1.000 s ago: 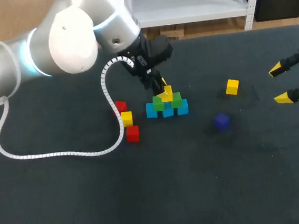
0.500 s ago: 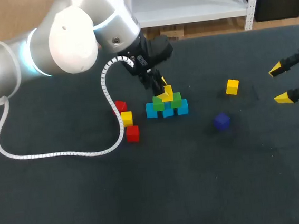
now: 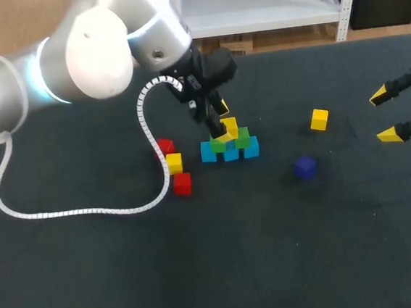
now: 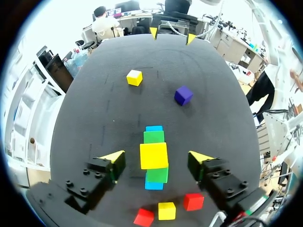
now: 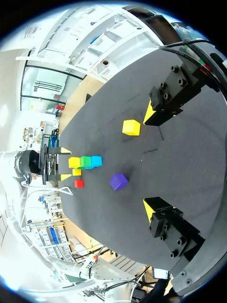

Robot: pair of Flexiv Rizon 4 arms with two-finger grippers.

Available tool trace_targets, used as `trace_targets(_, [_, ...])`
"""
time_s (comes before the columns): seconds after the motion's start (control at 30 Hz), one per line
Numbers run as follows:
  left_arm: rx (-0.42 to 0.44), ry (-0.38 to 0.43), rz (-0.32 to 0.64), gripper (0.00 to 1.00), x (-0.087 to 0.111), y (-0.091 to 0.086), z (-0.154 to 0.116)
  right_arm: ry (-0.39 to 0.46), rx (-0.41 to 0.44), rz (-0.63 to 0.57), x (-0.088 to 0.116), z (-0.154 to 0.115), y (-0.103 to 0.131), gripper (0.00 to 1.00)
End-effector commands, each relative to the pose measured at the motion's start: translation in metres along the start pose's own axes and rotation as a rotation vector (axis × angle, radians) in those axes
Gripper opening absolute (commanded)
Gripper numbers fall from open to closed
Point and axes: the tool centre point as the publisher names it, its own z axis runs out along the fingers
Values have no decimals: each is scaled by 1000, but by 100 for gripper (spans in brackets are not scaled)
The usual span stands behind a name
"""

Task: Place the blue cubes, place green cubes on the blue cubes, place the yellow cubes on the green cubes, then place the red cubes on the yellow cubes, and place purple cube on the red cubes.

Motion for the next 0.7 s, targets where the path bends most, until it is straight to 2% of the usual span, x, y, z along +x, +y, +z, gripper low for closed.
trace_targets(0.03, [5,-2,12,100,6,-5,-9,-1,0,-1,0,0,0,100])
trace_targets(0.13, [3,1,21,100,13,-12,-14,-1,0,-1,0,0,0,100])
trace_targets(0.43, [-38,26,-33,100,48,-26,-28,-1,0,-1,0,0,0,100])
trace_targets(0.7, [-43,53,-17,100,75,-30,-22,-1,0,-1,0,0,0,100])
